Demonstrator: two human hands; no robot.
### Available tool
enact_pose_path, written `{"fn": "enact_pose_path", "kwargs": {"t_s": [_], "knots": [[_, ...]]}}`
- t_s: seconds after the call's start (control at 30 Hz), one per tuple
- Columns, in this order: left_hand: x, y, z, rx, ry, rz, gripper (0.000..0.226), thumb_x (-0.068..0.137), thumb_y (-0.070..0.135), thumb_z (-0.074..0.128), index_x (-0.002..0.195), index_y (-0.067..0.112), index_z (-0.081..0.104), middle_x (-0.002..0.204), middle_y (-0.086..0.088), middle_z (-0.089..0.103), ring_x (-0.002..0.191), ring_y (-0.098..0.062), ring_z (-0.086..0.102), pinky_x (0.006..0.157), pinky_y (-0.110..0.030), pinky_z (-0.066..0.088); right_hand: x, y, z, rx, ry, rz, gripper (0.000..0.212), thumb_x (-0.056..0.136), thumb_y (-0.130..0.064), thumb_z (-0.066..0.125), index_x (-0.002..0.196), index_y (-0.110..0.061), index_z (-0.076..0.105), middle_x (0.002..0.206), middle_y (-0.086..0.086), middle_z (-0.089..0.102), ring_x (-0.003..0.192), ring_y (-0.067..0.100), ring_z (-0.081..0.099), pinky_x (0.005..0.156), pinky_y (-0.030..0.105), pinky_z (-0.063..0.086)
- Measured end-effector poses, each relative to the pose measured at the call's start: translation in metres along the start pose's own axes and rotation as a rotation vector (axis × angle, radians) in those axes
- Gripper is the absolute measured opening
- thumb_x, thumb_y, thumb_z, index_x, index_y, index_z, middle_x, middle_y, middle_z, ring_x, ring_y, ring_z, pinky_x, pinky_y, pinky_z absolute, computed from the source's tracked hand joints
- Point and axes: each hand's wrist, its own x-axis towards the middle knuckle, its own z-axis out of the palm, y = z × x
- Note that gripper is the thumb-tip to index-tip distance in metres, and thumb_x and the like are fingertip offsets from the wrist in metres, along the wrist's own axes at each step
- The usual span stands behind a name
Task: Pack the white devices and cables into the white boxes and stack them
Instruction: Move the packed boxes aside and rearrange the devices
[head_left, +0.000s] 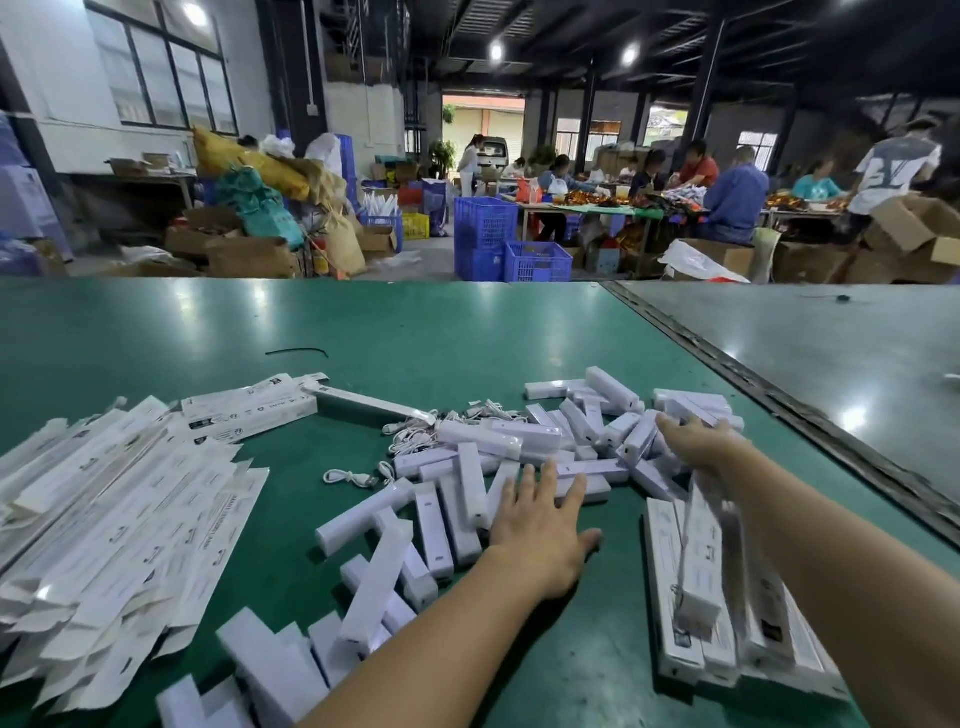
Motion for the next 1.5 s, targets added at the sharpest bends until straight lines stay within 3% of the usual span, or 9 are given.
{"fn": "enact_pose_path", "kwargs": {"t_s": [0.2,0.67,0.77,0.83,0.9,1.07,1.23,1.37,1.5], "knots": [[-0.006,-0.014,0.0,0.083,-0.019,-0.113,0.068,0.104,0.057,0.021,0.159,0.027,-0.006,0.164,-0.012,-0.018,0.152,-0.031,-0.013,0.12,-0.054,-0.008,-0.012,-0.065,0.015,-0.057,-0.122,-0.382,0.058,0.105,-0.049,0.016,0.154,-0.019,0.025,0.164,0.009,0.002,0.15,0.03,-0.008,0.119,0.048,-0.001],[-0.04,-0.07,-0.007,0.091,-0.01,-0.311,0.063,0.104,0.054,0.022,0.153,0.014,0.014,0.162,-0.027,-0.008,0.149,-0.048,-0.006,0.118,-0.061,0.001,-0.056,-0.16,0.071,-0.147,-0.171,-0.539,0.088,0.088,-0.077,0.022,0.155,-0.021,0.015,0.163,0.014,-0.007,0.149,0.039,-0.004,0.118,0.057,0.008],[-0.043,-0.075,-0.007,0.078,0.001,-0.313,0.062,0.105,0.052,0.021,0.152,0.013,0.014,0.162,-0.028,-0.008,0.149,-0.047,-0.006,0.119,-0.06,0.001,-0.067,-0.168,0.07,-0.159,-0.109,-0.66,0.073,0.096,-0.068,0.021,0.151,-0.021,0.027,0.16,0.013,0.02,0.145,0.037,0.019,0.113,0.056,0.025],[-0.043,-0.077,-0.008,0.084,0.007,-0.322,0.064,0.104,0.055,0.021,0.151,0.013,0.016,0.162,-0.029,-0.005,0.149,-0.048,-0.002,0.119,-0.061,0.003,-0.062,-0.163,0.059,-0.007,0.069,-0.6,0.063,0.095,-0.065,0.025,0.132,-0.018,0.046,0.135,0.014,0.053,0.113,0.029,0.05,0.089,0.044,0.044],[-0.04,-0.076,-0.01,0.097,0.006,-0.338,0.068,0.102,0.059,0.019,0.149,0.01,0.019,0.161,-0.031,0.005,0.148,-0.048,0.008,0.118,-0.061,0.01,-0.047,-0.15,0.045,0.124,0.257,-0.475,0.049,0.096,-0.056,0.032,0.116,-0.016,0.051,0.12,0.012,0.062,0.094,0.028,0.052,0.076,0.039,0.043],[-0.025,-0.076,-0.023,0.088,0.171,-0.37,0.069,0.099,0.065,0.017,0.139,0.01,0.025,0.129,-0.021,0.057,0.118,-0.035,0.053,0.098,-0.046,0.038,0.012,-0.099,0.007,-0.025,0.276,-0.177,0.061,0.097,-0.056,0.037,0.144,-0.018,0.035,0.149,0.016,0.035,0.138,0.04,0.029,0.108,0.059,0.029],[-0.024,-0.08,-0.022,0.023,0.29,-0.343,0.057,0.099,0.063,0.023,0.129,0.014,0.025,0.111,-0.013,0.065,0.098,-0.03,0.061,0.071,-0.038,0.036,0.058,-0.045,-0.014,-0.093,0.078,0.106,0.08,0.093,-0.072,0.021,0.156,-0.024,0.012,0.164,0.012,0.003,0.147,0.047,-0.003,0.115,0.067,0.004],[-0.018,-0.084,-0.021,0.03,0.302,-0.315,0.06,0.104,0.051,0.024,0.15,0.016,0.006,0.102,-0.013,0.067,0.081,-0.029,0.056,0.065,-0.037,0.037,0.065,-0.048,-0.001,-0.21,0.067,0.013,0.08,0.093,-0.072,0.008,0.157,-0.024,0.012,0.164,0.011,0.005,0.149,0.038,0.005,0.118,0.059,0.005],[-0.016,-0.081,-0.02,0.033,0.267,-0.275,0.058,0.106,0.047,0.021,0.156,0.022,0.007,0.107,-0.016,0.067,0.095,-0.035,0.062,0.073,-0.042,0.044,0.043,-0.099,0.022,-0.254,0.112,-0.327,0.061,0.1,-0.057,0.011,0.153,-0.026,0.021,0.162,0.005,0.02,0.146,0.03,0.025,0.115,0.057,0.019]]}}
